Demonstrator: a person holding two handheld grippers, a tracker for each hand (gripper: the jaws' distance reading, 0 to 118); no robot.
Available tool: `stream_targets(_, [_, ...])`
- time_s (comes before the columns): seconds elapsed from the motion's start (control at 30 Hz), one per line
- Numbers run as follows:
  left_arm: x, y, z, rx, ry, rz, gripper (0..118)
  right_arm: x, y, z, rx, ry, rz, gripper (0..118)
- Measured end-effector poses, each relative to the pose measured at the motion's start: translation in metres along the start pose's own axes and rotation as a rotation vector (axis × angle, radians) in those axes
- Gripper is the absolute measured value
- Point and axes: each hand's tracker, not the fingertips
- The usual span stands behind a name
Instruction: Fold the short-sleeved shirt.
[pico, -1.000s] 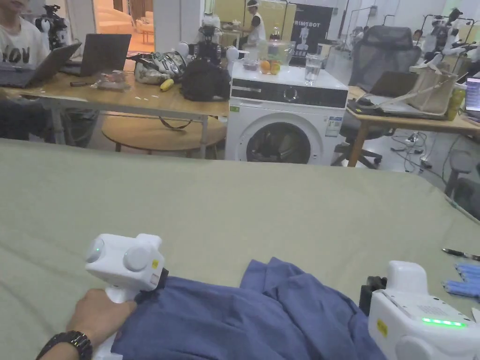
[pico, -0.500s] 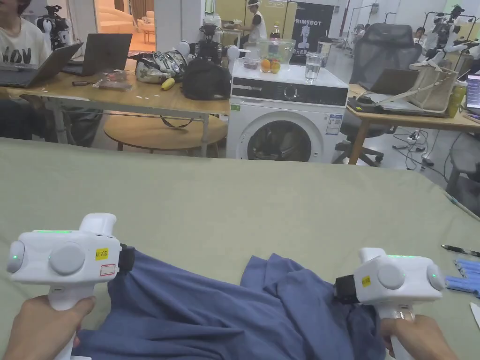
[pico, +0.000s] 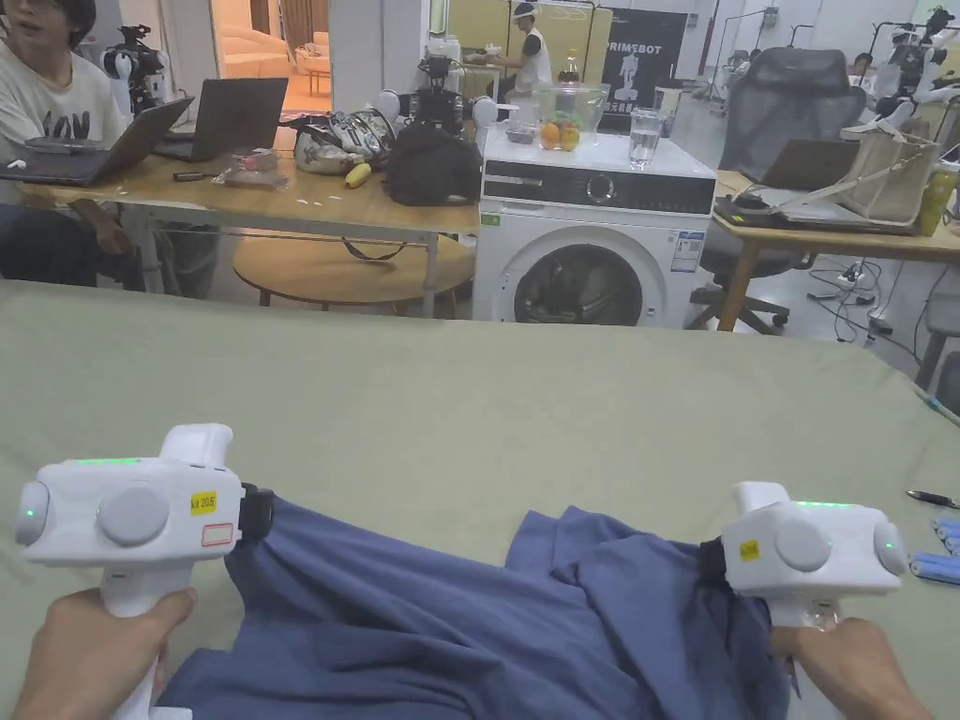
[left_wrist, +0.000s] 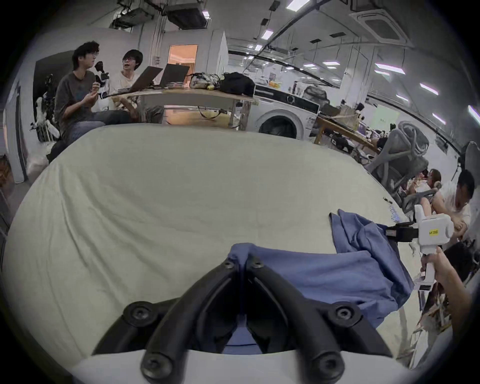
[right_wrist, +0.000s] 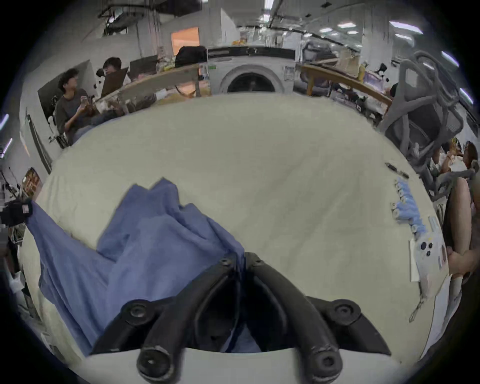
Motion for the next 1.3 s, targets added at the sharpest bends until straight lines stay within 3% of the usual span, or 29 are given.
stream_targets(0.37, [-0.025,0.056,0.073,0.153,0.043,0.042,0,0.012,0.046,0.093,0.218,-0.044,0.033,2])
stream_targets(0.73, [-0.068,0.123,0.15,0.308,0.124,0.089,0,0.011,0.094,0.167,0.415,-0.093,-0.013,2])
stream_targets(1.3, [-0.08,0.223,0.168,0.389,0.201,0.035,0,-0.026,0.205,0.181,0.548,-0.102,0.018,2])
